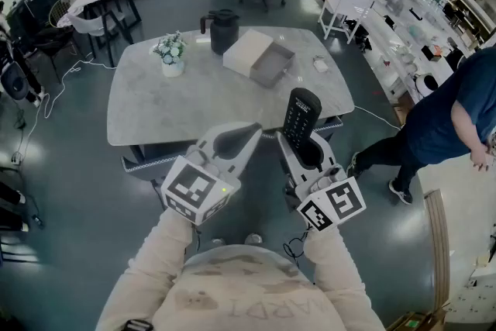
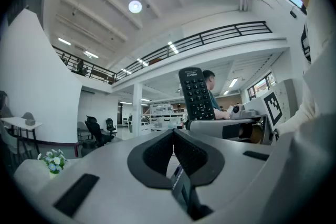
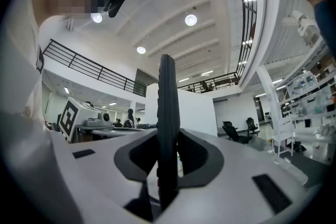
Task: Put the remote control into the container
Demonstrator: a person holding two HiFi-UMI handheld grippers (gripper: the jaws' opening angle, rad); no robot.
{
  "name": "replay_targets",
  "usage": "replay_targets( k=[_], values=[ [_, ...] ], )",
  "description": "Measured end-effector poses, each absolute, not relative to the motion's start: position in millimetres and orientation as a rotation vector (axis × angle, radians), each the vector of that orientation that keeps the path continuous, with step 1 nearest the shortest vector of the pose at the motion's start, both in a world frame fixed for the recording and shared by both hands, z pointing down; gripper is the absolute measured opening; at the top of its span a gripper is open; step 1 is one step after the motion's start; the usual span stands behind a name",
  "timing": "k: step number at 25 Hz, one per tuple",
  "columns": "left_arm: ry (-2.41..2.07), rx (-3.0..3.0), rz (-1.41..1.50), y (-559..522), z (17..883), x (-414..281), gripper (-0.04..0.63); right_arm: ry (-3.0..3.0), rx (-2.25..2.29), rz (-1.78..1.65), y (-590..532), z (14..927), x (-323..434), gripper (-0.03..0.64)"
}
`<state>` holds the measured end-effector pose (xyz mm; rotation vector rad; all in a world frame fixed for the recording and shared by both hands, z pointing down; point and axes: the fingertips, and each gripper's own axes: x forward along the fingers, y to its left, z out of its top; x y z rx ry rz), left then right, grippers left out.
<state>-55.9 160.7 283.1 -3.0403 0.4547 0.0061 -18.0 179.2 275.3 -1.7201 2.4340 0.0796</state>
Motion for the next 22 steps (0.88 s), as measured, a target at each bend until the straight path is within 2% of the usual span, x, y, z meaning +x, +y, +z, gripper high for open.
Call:
replay_targets(
  k=[22],
  values=[
    [0.453,-3.046,-0.008,165.9,286.0,-49.4,0.012,2.397,-1.699,0.026,183.6,277.6,-10.7,0.094]
  ],
)
